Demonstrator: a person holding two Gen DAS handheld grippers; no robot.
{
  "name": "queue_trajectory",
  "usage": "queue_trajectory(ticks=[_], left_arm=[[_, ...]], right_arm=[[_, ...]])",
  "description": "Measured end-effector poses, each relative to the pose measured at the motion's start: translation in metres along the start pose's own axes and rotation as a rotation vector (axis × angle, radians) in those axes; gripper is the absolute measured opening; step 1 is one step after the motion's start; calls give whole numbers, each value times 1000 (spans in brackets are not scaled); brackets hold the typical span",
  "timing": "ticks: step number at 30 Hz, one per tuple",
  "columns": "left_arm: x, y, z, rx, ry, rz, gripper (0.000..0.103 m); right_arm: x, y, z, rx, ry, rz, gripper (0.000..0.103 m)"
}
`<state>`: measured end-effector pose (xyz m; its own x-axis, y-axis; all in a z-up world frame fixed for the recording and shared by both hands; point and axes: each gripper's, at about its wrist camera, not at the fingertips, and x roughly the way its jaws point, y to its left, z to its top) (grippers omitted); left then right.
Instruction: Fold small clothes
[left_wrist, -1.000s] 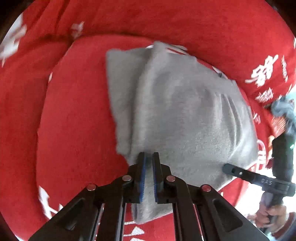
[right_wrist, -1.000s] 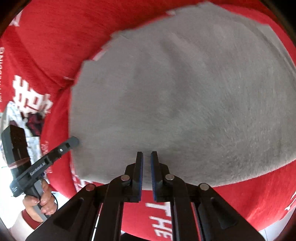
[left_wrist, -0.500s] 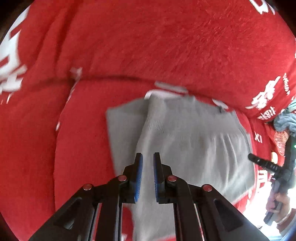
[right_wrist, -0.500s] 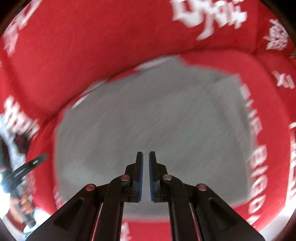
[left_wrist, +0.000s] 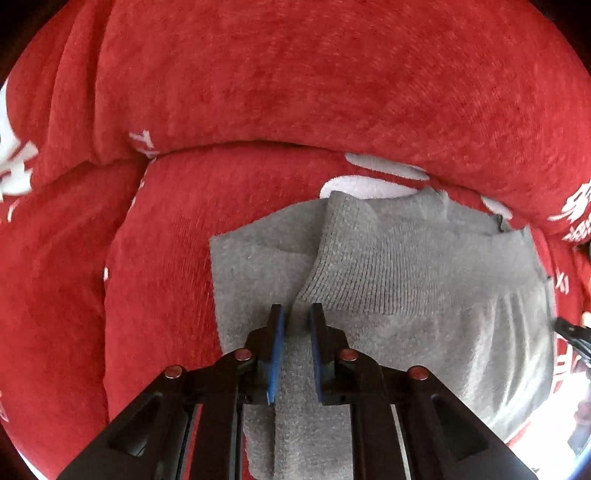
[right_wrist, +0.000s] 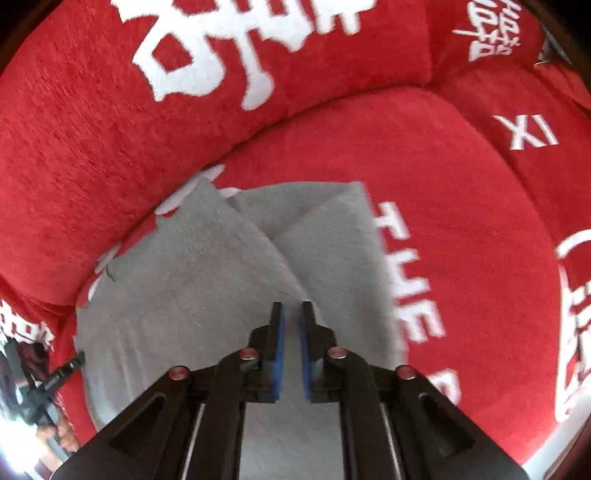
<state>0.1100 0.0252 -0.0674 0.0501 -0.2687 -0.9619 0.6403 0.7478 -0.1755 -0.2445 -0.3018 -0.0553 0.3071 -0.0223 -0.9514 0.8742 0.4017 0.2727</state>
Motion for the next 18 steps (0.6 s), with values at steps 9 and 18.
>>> queue_trajectory(ticks=[9, 18], left_arm=[[-14, -8, -5, 10, -8, 32, 15], [-39, -35, -50, 117, 33, 6, 15]], right_arm=[[-18, -42, -43, -11, 160, 99, 34], [-29, -28, -67, -118, 164, 96, 5]])
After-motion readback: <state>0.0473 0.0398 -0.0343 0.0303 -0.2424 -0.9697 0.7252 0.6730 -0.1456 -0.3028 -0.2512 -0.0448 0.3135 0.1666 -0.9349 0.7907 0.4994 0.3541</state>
